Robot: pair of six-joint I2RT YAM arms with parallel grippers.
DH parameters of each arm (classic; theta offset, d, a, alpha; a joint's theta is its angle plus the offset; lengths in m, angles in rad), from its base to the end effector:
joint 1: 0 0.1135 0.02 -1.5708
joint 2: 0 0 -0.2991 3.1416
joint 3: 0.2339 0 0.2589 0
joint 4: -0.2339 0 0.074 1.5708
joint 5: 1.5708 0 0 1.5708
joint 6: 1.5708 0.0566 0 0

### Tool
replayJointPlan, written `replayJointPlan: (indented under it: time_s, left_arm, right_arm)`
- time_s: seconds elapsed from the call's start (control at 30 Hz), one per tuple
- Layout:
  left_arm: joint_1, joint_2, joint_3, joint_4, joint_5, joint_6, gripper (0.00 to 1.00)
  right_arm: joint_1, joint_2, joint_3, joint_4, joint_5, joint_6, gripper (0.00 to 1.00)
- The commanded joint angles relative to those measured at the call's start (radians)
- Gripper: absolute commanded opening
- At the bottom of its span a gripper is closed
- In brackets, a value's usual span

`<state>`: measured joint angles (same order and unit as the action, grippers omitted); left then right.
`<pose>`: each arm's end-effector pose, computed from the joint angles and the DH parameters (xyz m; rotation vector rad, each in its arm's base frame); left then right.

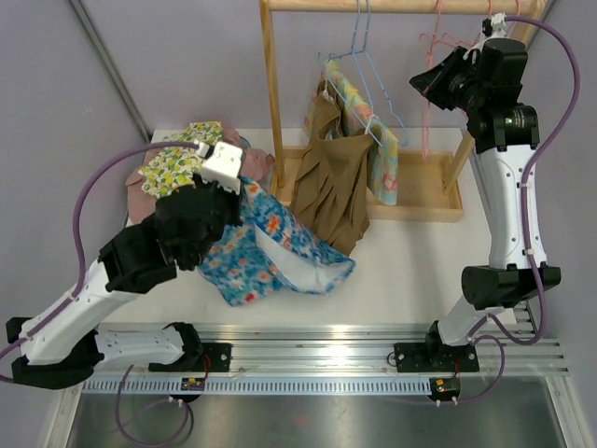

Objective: Remove the skirt from the hanger

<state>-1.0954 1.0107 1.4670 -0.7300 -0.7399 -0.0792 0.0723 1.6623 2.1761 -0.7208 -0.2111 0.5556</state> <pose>0.1128 -0.1357 0.5004 0.3912 1.7311 -0.1654 0.3619 0.0381 0.5608 0.2822 1.7962 0.6367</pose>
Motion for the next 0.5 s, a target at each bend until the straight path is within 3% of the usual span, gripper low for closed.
replayJointPlan:
  time_s: [0.0, 0.3, 0.47]
  left_arm:
    - [0.109, 0.046, 0.149, 0.012, 0.094, 0.174, 0.0]
    - [0.261, 0.224, 0.424, 0.043, 0.135, 0.306, 0.0]
    - [0.42, 0.362, 0.619, 0.096, 0.122, 0.378, 0.0]
  right_arm:
    - [-0.025, 0.039, 0.093, 0.115, -0.025, 0.041, 0.0]
    - [-0.057, 0.054, 0.117, 0.184, -0.073, 0.072, 0.0]
    - [-0.111, 0.085, 0.116, 0.207, -0.089, 0.105, 0.0]
